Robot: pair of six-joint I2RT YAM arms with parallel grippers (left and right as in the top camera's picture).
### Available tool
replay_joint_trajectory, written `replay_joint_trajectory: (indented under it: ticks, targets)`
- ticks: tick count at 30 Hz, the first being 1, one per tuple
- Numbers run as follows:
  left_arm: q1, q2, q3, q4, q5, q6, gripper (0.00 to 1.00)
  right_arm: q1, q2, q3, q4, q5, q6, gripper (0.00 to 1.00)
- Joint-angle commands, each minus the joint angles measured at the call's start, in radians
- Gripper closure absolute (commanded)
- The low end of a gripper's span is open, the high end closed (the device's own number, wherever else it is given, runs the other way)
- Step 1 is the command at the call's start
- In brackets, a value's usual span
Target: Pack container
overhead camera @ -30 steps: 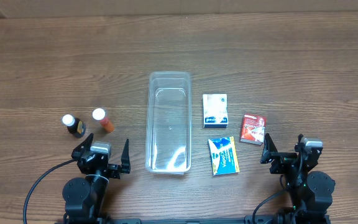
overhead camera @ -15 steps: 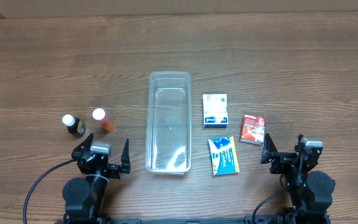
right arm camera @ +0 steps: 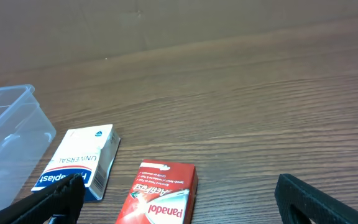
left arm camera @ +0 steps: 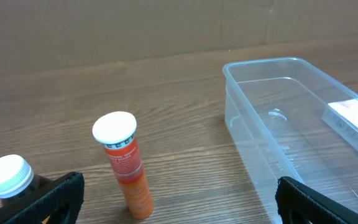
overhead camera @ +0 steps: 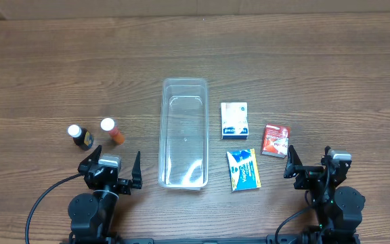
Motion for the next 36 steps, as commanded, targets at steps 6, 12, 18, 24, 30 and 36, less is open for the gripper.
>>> replay_joint_trajectory:
  ticks: [6, 12, 18, 24, 30, 36]
  targets:
    - [-0.007, 0.000, -0.002, -0.002, 0.004, -0.017, 0.00, 0.000, -0.011, -0.008, 0.008, -0.006, -0.003, 0.00]
    - [-0.007, 0.000, -0.002, -0.002, 0.004, -0.017, 0.00, 0.000, -0.011, -0.008, 0.008, -0.006, -0.003, 0.00]
    - [-0.007, 0.000, -0.002, -0.002, 0.004, -0.017, 0.00, 0.000, -0.011, -0.008, 0.029, -0.019, 0.000, 0.00]
    - [-0.007, 0.000, -0.002, -0.002, 0.004, -0.017, 0.00, 0.000, -0.011, -0.006, 0.216, -0.360, 0.173, 0.00]
    - [-0.007, 0.000, -0.002, -0.002, 0.004, -0.017, 0.00, 0.000, 0.053, 0.186, 0.282, -0.395, 0.238, 0.00]
    - [-0.007, 0.000, -0.002, -0.002, 0.004, -0.017, 0.00, 0.000, 0.437, 0.704, -0.036, -0.264, 0.193, 0.00]
